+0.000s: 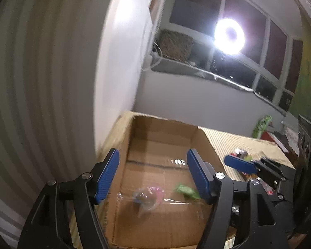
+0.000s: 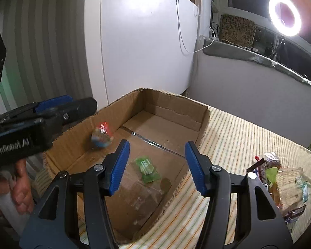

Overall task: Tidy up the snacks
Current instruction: 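Carry both candies to the cardboard box and open both tools to drop them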

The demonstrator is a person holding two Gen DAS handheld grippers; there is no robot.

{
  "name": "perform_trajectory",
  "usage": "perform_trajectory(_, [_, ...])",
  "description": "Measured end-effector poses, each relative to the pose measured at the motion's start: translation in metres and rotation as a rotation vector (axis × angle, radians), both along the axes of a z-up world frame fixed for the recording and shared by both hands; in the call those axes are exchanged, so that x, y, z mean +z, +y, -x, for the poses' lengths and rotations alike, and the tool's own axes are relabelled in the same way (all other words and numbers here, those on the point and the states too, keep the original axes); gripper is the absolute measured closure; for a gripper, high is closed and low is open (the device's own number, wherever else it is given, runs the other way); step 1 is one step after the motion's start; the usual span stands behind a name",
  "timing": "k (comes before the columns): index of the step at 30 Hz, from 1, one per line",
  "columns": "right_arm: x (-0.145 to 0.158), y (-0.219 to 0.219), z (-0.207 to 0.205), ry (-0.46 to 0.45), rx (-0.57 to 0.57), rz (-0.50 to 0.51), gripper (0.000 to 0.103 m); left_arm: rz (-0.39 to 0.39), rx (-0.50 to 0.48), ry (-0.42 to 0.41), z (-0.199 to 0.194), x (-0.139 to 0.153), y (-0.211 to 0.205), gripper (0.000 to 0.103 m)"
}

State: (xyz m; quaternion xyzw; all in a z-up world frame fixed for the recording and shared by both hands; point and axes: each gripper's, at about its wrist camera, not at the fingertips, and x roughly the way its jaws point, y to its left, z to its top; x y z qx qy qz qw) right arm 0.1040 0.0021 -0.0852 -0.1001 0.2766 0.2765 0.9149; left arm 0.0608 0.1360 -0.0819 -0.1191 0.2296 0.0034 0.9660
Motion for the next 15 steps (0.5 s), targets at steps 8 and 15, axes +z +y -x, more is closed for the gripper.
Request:
perform_trajectory(8, [0.014, -0.005, 0.027, -0.063, -0.004, -0.008, 0.035, -0.049, 0.054, -0.018, 0.017, 0.018, 0.001, 0.031])
perform_trajectory(15, [0.021, -0.008, 0.04, -0.072, -0.014, -0.021, 0.034, -0.092, 0.069, -0.054, 0.037, 0.031, -0.006, 0.024])
